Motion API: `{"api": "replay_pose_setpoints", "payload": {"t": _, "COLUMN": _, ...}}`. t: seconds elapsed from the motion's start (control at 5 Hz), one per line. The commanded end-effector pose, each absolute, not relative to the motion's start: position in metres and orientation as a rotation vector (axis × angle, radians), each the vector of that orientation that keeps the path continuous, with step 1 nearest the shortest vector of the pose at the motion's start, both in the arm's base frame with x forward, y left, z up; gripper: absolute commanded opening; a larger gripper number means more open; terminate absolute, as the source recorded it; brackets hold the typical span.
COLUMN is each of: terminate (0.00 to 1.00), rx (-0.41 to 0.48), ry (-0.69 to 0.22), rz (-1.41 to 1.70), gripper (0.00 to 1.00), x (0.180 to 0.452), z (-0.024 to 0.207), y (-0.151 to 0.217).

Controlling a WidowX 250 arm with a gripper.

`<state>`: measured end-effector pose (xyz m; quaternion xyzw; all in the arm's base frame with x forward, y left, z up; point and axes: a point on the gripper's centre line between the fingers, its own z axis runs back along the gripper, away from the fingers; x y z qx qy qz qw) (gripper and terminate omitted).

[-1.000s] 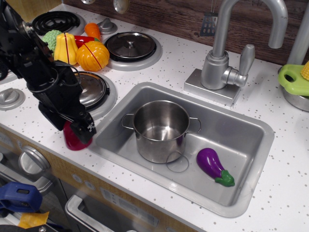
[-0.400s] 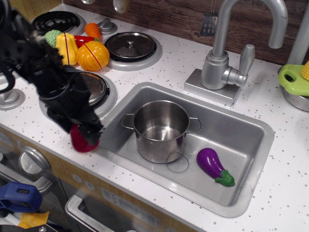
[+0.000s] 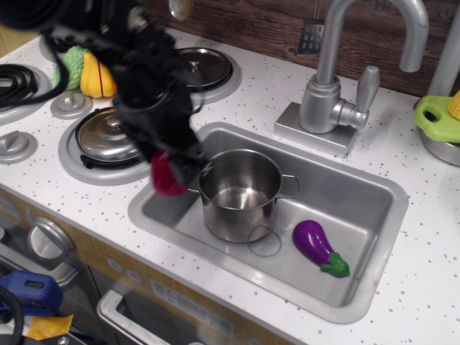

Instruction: Put sweet potato in pot which is in sink

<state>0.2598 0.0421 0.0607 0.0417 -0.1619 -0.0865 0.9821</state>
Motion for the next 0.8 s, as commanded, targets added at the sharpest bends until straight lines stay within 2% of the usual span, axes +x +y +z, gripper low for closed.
{"api": "replay_pose_setpoints", "payload": {"t": 0.0, "terminate": 0.0, "rx": 0.093, "ry": -0.357, "rz": -0.282, "gripper": 0.0, "x": 0.297, "z": 0.06, "y": 0.024}}
{"api": "replay_pose_setpoints", "payload": {"t": 0.2, "terminate": 0.0, "rx": 0.084, "ry": -0.381, "rz": -0.313, "gripper": 1.0, "x": 0.31, "z": 0.051, "y": 0.017}}
{"api": "replay_pose_setpoints", "payload": {"t": 0.4, "terminate": 0.0, "rx": 0.037, "ry": -0.412, "rz": -0.334, "gripper": 1.0, "x": 0.315, "z": 0.037, "y": 0.013}}
{"api": "replay_pose_setpoints", "payload": {"t": 0.6, "terminate": 0.0, "rx": 0.037, "ry": -0.412, "rz": -0.334, "gripper": 1.0, "x": 0.315, "z": 0.037, "y": 0.013}}
